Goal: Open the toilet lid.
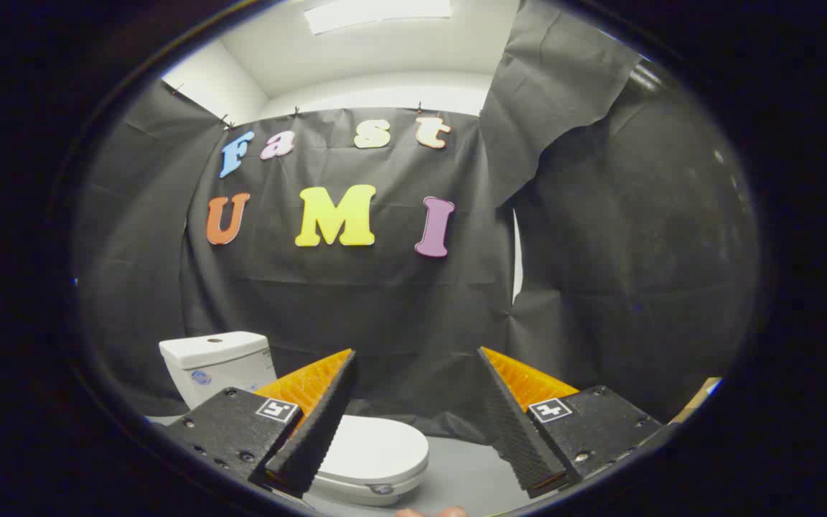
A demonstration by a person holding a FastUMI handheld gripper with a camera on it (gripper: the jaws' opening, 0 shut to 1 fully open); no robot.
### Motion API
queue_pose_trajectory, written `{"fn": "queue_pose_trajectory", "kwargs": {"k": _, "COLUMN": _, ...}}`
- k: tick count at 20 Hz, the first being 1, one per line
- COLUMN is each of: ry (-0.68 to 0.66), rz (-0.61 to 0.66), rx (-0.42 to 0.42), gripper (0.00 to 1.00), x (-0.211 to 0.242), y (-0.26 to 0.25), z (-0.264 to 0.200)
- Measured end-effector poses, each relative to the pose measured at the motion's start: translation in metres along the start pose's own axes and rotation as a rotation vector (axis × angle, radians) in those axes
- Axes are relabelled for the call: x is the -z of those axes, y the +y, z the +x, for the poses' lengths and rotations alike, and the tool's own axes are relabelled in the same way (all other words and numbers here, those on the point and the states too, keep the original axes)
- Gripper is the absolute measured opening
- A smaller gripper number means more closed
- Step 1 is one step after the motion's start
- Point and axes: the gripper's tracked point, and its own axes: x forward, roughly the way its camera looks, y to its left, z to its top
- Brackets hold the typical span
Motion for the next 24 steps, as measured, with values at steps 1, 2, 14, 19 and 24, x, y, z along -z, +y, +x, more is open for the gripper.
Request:
{"fn": "queue_pose_trajectory", "kwargs": {"k": 1, "ry": 0.005, "rz": 0.007, "rx": 0.003, "gripper": 1.0, "x": 0.002, "y": 0.0, "z": 0.0}}
{"fn": "queue_pose_trajectory", "kwargs": {"k": 2, "ry": 0.003, "rz": 0.016, "rx": 0.003, "gripper": 1.0, "x": 0.0, "y": -0.001, "z": -0.001}}
{"fn": "queue_pose_trajectory", "kwargs": {"k": 14, "ry": -0.025, "rz": 0.037, "rx": -0.016, "gripper": 1.0, "x": -0.008, "y": 0.012, "z": -0.002}}
{"fn": "queue_pose_trajectory", "kwargs": {"k": 19, "ry": -0.027, "rz": 0.052, "rx": -0.016, "gripper": 1.0, "x": -0.002, "y": 0.018, "z": 0.001}}
{"fn": "queue_pose_trajectory", "kwargs": {"k": 24, "ry": -0.008, "rz": 0.025, "rx": -0.039, "gripper": 1.0, "x": 0.007, "y": 0.036, "z": 0.008}}
